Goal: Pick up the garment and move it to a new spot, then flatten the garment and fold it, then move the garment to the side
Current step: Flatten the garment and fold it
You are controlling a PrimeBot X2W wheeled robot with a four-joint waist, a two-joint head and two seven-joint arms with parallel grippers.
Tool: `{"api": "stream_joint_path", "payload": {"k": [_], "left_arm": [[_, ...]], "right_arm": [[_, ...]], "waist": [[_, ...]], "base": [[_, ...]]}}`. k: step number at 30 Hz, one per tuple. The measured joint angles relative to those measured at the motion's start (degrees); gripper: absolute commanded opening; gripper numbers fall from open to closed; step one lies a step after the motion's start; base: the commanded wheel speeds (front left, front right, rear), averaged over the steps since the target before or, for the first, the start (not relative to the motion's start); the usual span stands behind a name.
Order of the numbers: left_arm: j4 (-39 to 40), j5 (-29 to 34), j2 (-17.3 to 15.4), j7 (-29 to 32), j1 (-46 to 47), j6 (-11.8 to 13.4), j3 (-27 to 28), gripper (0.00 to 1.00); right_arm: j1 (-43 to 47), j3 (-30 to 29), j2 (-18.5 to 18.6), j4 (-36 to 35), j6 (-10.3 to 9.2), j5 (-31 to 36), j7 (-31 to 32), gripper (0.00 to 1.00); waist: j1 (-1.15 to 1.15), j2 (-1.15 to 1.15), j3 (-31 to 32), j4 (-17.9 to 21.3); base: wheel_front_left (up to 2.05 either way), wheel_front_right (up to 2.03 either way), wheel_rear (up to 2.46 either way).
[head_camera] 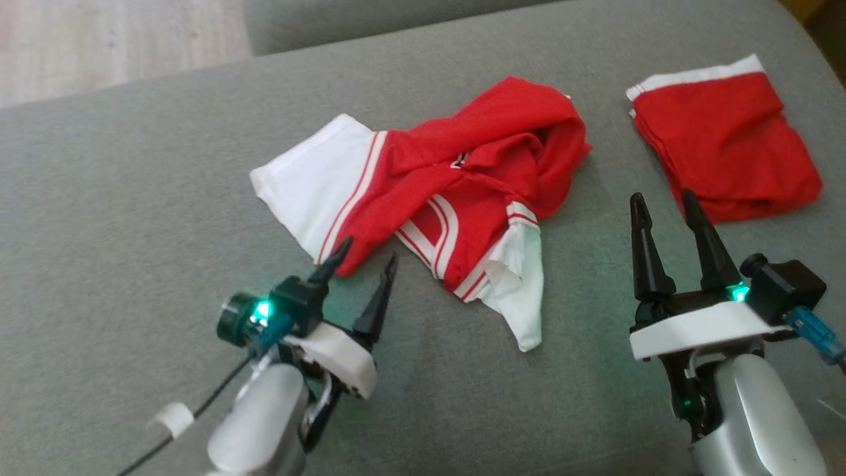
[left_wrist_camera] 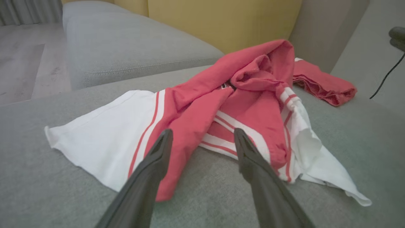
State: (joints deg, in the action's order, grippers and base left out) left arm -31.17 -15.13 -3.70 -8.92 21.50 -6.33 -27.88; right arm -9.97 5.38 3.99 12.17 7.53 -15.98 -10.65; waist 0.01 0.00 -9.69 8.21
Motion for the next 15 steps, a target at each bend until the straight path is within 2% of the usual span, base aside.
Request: {"api": "stream_joint_path", "payload": {"k": [7, 13, 14, 15], "left_arm": [[-7.5, 4.6, -2.4, 0.9, 5.9, 2.8, -1.0, 1.0], [-12.1, 5.1, -2.8, 1.8, 8.7, 1.7, -2.7, 1.0], [-12.6, 5.1, -2.9, 1.8, 9.2, 1.7, -3.0, 0.86], [-13.1, 5.1, -3.0, 1.8, 9.7, 1.7, -3.3, 0.22]], "right_arm": [[-0.7, 0.1, -0.4, 0.1, 0.0, -0.1, -0.7, 1.0], [-2.7, 0.8, -0.6, 0.7, 0.0, -0.2, -1.4, 1.0], [-2.7, 0.9, -0.6, 0.9, 0.0, -0.2, -1.5, 1.0], [-2.7, 1.0, -0.6, 1.1, 0.0, -0.2, -1.5, 1.0]], "waist": [[0.0, 0.0, -2.6, 2.4], [0.0, 0.0, -4.3, 4.2], [0.0, 0.0, -4.6, 4.4], [0.0, 0.0, -4.9, 4.6]], "base": [[0.0, 0.0, 0.0], [0.0, 0.0, 0.0], [0.0, 0.0, 0.0], [0.0, 0.0, 0.0]]}}
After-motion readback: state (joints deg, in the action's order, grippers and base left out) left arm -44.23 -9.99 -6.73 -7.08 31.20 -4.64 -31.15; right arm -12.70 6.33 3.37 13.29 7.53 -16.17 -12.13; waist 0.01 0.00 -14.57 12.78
